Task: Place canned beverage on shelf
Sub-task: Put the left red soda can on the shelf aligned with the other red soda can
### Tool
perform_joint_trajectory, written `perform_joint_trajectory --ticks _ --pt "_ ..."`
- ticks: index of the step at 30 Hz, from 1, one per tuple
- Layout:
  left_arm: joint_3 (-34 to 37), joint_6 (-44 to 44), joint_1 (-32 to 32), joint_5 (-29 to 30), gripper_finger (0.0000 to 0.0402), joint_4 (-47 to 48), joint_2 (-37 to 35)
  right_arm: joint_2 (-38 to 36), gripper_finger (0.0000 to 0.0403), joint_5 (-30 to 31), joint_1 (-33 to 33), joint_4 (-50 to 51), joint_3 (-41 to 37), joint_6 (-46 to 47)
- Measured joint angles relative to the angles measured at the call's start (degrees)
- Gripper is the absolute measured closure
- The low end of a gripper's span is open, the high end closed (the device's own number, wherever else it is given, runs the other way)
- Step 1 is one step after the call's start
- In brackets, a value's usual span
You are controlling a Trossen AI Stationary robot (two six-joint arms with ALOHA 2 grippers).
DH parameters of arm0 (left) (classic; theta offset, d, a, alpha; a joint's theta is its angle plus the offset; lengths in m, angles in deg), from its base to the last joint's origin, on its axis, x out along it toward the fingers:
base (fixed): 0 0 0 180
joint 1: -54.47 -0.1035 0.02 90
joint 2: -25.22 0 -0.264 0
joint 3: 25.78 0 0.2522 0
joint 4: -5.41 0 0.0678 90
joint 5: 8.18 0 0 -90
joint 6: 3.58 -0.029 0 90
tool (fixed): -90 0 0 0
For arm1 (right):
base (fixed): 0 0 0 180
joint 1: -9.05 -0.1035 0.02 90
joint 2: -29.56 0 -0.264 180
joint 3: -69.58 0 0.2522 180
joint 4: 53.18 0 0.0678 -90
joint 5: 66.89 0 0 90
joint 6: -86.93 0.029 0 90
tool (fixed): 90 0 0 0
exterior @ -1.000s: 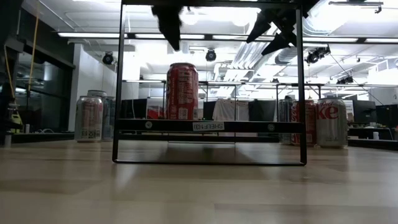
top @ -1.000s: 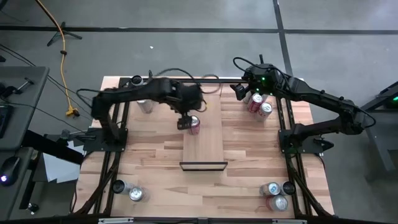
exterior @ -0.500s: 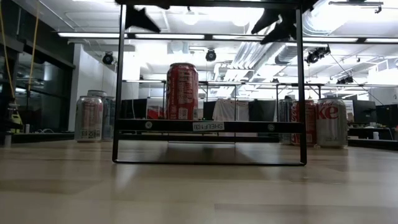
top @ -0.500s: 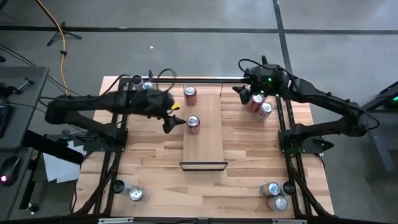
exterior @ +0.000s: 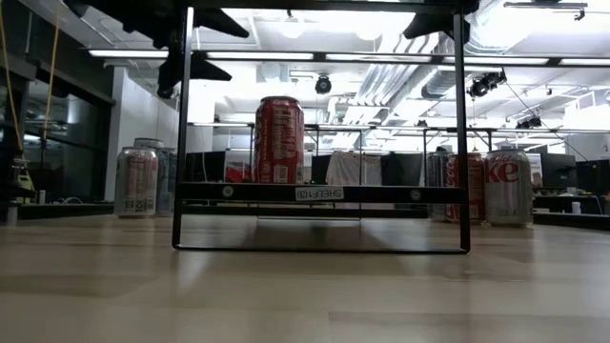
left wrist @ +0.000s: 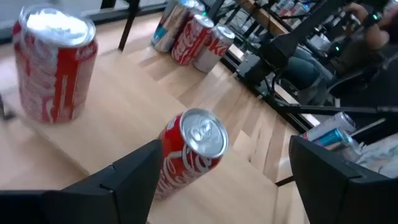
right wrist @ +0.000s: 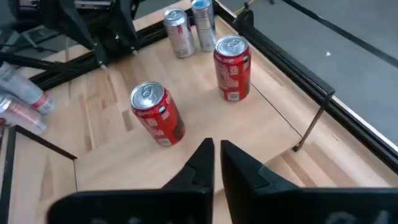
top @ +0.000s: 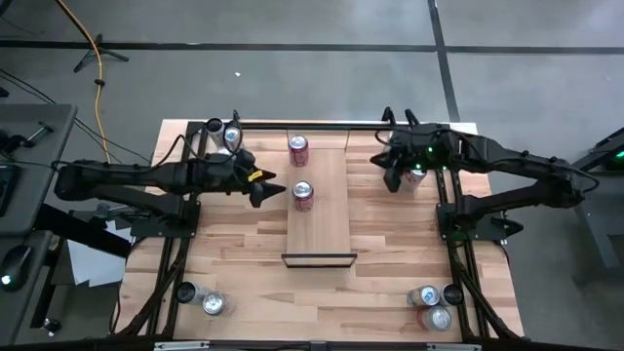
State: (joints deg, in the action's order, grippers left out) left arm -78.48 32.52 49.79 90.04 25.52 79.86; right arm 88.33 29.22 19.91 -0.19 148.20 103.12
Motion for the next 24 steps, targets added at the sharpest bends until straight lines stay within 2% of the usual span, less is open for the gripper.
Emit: perform_joint_trajectory --ticks 3,6,8,11,13,16,20,24 --pt "-1.1 -5.9 -0.2 -0.2 0.0123 1.9 0.2 -0.9 0.0397 3.5 -2.2 3.2 0.0 2.1" --pt "-4.1 -12.2 0.9 0.5 0.0168 9.9 0.9 -2.5 0.0401 8.0 -4.0 9.0 0.0 5.1" --pt "-5.2 -12.8 2.1 2.2 0.0225 14.6 1.9 -3.7 0.0401 11.4 -4.9 12.3 0.0 7.5" --pt "-5.3 -10.2 4.4 3.2 0.0343 15.2 3.5 -5.6 0.0402 15.1 -5.6 14.9 0.0 10.4" --pt "-5.1 -7.8 6.8 5.3 0.0383 13.2 5.5 -6.6 0.0402 16.7 -5.8 15.1 0.0 11.6" --pt "-5.0 -4.4 10.8 10.9 0.0391 11.9 9.8 -7.5 0.0402 18.5 -5.8 15.2 0.0 12.3" --pt "-5.0 3.8 14.2 12.7 0.0399 9.4 16.2 -7.7 0.0403 20.1 -5.8 15.9 -0.1 12.3" --pt "-5.0 10.4 15.2 17.2 0.0401 5.2 21.2 -7.6 0.0403 20.4 -5.7 15.9 -0.1 12.1"
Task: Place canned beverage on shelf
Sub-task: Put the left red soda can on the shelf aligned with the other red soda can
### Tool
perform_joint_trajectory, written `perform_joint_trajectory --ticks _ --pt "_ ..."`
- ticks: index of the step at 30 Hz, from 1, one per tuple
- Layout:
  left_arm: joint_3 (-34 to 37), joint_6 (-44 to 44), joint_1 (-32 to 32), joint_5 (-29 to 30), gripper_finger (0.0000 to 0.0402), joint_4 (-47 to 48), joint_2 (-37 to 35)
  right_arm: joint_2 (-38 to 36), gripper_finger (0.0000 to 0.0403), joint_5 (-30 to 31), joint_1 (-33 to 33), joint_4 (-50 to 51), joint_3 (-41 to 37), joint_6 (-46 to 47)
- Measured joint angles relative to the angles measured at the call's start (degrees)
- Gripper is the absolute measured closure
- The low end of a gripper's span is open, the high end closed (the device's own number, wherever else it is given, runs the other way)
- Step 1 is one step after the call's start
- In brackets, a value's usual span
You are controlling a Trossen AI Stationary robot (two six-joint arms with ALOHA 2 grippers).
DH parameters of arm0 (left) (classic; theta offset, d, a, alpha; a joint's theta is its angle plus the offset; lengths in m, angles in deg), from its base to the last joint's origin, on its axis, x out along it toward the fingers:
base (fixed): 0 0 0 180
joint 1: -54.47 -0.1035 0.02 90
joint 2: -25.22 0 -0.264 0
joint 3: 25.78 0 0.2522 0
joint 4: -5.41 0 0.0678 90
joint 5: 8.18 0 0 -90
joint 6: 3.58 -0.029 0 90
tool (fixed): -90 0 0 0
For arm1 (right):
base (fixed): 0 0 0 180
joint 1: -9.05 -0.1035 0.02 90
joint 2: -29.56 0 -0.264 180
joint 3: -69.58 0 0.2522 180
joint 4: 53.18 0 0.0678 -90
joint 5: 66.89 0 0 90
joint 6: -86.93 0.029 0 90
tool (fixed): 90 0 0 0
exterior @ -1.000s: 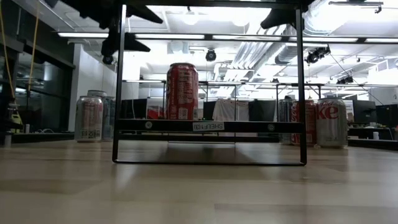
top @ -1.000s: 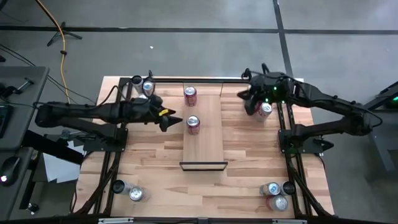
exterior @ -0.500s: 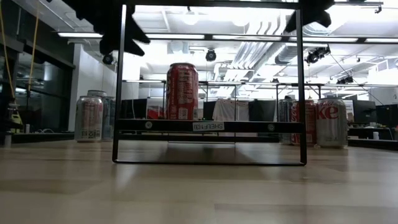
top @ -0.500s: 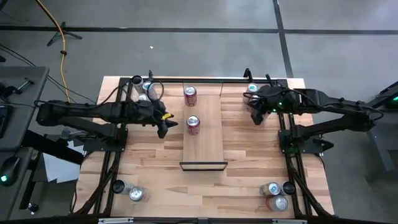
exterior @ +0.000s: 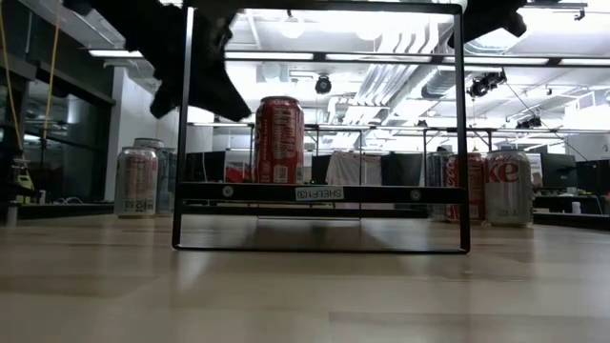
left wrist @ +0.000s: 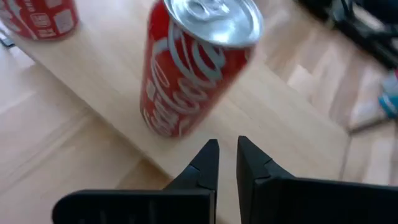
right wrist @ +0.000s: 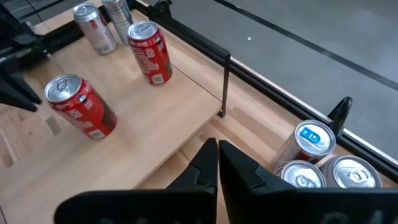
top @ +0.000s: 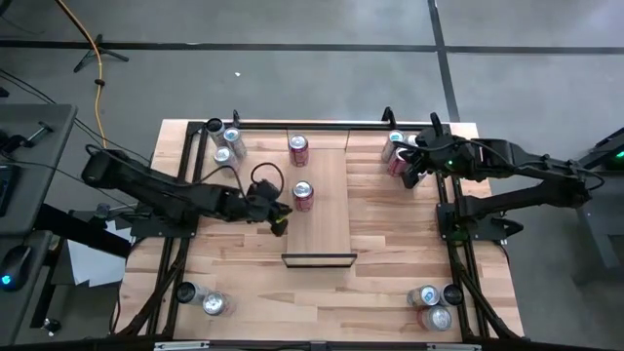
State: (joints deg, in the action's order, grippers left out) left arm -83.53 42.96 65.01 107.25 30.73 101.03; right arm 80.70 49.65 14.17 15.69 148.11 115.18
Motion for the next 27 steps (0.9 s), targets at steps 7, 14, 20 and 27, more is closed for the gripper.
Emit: perform_joint_trajectory --ticks 7,14,20,27 --pt "-0.1 3.3 -2.5 0.7 0.0401 -5.9 5.5 0.0 0.0403 0.0 0.0 0.0 0.0 -0.2" --pt "-1.3 -1.4 -6.1 0.9 0.0401 -5.9 7.1 0.0 0.0403 0.0 0.0 0.0 0.0 -0.2" --pt "-2.4 -8.4 -10.7 1.5 0.0401 -8.4 8.0 0.0 0.0403 0.1 0.0 0.0 0.0 -0.2" --pt "-2.5 -11.2 -14.8 -1.0 0.0401 -17.2 10.5 0.8 0.0403 1.4 0.0 0.0 0.0 -0.2"
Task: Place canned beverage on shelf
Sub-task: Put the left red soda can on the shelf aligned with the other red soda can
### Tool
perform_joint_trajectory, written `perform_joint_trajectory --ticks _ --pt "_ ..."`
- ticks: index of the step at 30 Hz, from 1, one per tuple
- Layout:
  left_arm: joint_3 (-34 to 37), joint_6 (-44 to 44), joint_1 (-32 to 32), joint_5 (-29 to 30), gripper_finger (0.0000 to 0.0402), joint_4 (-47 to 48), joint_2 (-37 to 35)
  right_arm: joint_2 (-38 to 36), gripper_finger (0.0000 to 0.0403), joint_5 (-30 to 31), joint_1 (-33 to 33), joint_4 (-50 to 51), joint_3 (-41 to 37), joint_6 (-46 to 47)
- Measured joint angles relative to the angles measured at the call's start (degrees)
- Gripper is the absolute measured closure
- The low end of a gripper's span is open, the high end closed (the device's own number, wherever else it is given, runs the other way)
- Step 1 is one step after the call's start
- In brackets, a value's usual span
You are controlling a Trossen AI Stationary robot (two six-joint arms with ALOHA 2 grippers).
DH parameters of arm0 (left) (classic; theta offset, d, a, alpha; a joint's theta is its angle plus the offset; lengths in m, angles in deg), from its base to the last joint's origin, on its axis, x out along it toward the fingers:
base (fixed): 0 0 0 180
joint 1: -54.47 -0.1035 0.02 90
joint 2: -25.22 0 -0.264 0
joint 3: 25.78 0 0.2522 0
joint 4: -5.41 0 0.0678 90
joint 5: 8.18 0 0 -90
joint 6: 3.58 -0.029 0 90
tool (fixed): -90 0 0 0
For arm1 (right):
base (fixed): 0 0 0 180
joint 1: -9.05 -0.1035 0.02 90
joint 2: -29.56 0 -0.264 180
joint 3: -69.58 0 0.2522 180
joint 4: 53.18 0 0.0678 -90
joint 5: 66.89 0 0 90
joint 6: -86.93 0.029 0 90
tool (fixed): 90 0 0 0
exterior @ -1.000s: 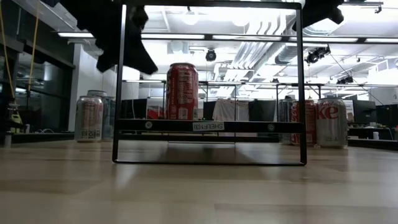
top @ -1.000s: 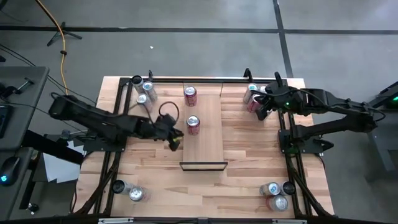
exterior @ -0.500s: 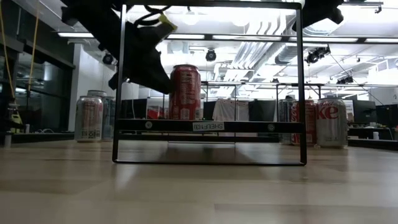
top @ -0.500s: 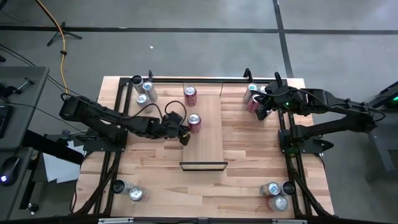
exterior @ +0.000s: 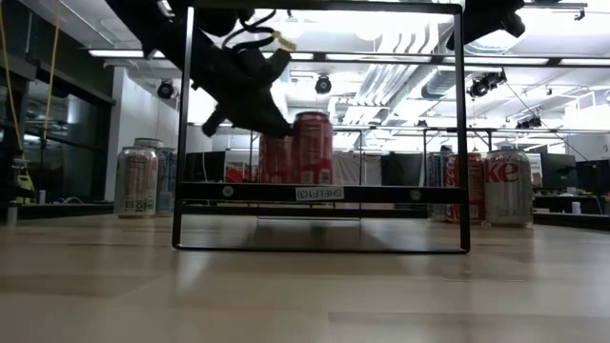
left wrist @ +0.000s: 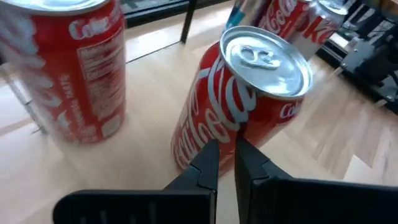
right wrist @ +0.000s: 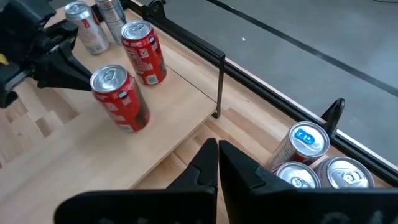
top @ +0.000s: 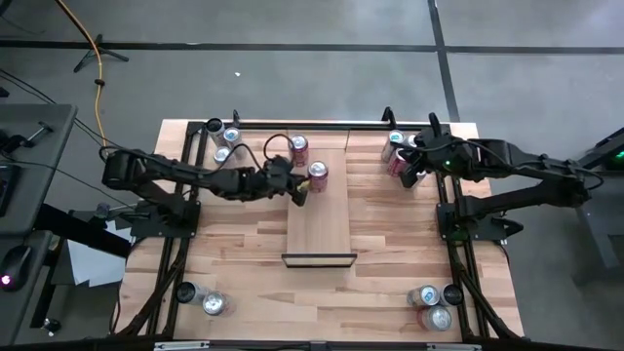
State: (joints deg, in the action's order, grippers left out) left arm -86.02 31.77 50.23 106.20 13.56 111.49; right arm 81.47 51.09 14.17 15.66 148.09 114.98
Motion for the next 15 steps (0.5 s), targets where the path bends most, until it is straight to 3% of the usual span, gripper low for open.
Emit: perform_joint_trajectory --ticks 8,15 --pt "0.0 -2.0 -2.0 -2.1 0.0401 -2.7 1.8 1.7 0.0403 -1.1 0.0 -0.3 0.0 0.4" --pt "0.0 -5.3 -2.1 -4.8 0.0401 -3.6 1.1 7.9 0.0403 -17.9 -0.1 -10.8 0.0 0.1"
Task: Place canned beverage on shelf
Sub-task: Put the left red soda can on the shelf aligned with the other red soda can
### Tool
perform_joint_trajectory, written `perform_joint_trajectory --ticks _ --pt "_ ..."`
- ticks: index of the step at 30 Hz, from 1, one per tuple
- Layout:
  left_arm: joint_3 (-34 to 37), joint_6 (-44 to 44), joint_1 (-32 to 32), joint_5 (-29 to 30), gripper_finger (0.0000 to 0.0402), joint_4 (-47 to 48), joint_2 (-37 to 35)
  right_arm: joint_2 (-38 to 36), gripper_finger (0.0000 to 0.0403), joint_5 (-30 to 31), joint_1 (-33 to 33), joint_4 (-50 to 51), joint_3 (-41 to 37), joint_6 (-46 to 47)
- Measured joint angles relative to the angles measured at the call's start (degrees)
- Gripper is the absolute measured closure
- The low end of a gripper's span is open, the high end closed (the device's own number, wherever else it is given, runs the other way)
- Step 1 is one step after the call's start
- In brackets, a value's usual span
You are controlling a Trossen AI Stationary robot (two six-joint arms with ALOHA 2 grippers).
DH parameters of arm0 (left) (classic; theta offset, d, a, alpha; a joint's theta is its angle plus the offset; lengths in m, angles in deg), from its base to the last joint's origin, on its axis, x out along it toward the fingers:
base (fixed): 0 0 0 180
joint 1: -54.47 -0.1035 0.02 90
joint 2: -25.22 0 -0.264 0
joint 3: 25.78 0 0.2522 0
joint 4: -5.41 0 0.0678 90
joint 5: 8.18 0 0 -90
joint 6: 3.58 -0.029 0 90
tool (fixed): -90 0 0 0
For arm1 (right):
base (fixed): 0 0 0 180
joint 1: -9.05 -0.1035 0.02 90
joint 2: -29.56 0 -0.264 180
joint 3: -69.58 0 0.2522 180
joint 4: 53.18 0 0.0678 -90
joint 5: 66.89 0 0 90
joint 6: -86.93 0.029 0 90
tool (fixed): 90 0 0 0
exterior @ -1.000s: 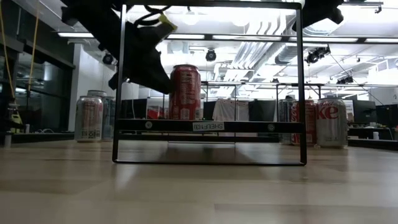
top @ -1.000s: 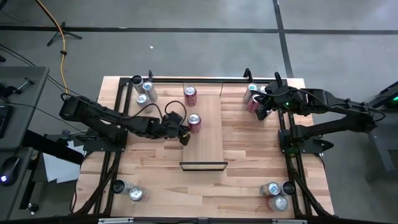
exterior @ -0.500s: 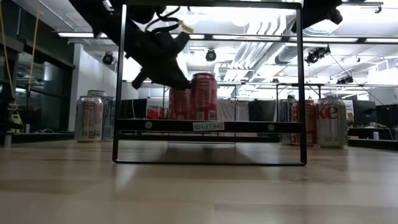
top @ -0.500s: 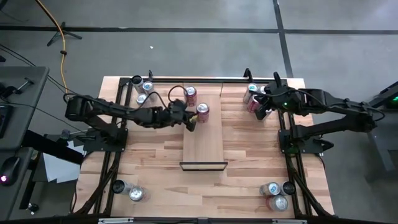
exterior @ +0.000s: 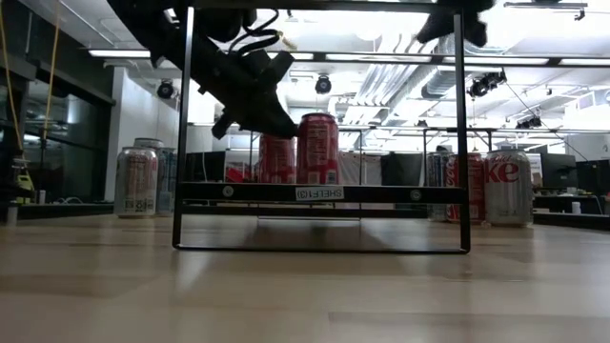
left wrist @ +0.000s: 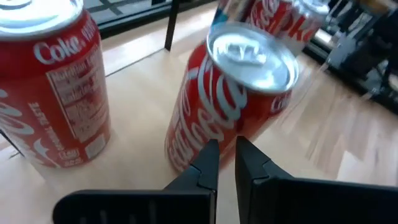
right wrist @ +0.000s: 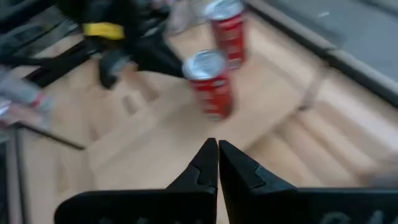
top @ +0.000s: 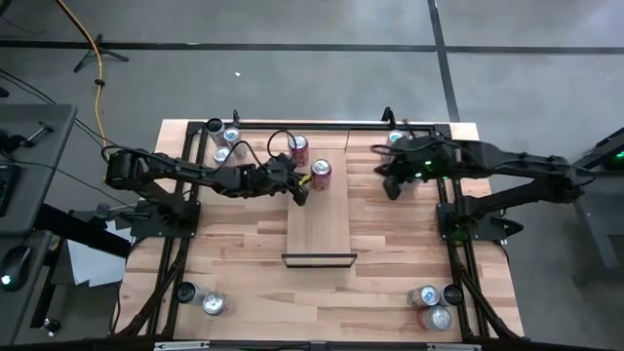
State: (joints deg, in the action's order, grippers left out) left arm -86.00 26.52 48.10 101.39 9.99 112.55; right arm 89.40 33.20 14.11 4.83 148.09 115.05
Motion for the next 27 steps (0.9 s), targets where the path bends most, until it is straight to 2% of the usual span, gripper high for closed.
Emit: perform_joint_trajectory --ticks 5,10,13,17,22,24,27 --pt "0.0 -0.4 -1.5 -0.2 0.0401 -2.4 0.4 8.7 0.0403 -1.4 -0.3 -4.5 0.0 0.3" --pt "0.0 -2.7 -3.3 -2.1 0.0401 -2.3 -0.2 18.7 0.0403 -8.4 -0.3 -6.1 0.0 1.0" --pt "0.0 -6.1 -4.2 -4.5 0.0401 -2.2 -2.9 24.6 0.0403 -8.5 -0.4 -6.8 0.0 3.0" --pt "0.0 -10.7 -4.7 -6.5 0.0401 1.5 -9.8 29.9 0.0403 -8.2 -0.2 -13.8 0.0 4.7" --pt "0.0 -15.6 -4.9 -6.6 0.0401 7.6 -22.4 30.9 0.0403 -7.0 -0.2 -18.5 -0.6 4.6" --pt "0.0 -17.5 -4.9 -6.6 0.0401 8.8 -27.5 29.3 0.0403 -7.2 -0.2 -21.8 -4.1 6.3" --pt "0.0 -19.9 -4.9 -7.4 0.0401 10.2 -34.5 24.7 0.0403 -8.4 -0.1 -33.8 -13.1 12.2"
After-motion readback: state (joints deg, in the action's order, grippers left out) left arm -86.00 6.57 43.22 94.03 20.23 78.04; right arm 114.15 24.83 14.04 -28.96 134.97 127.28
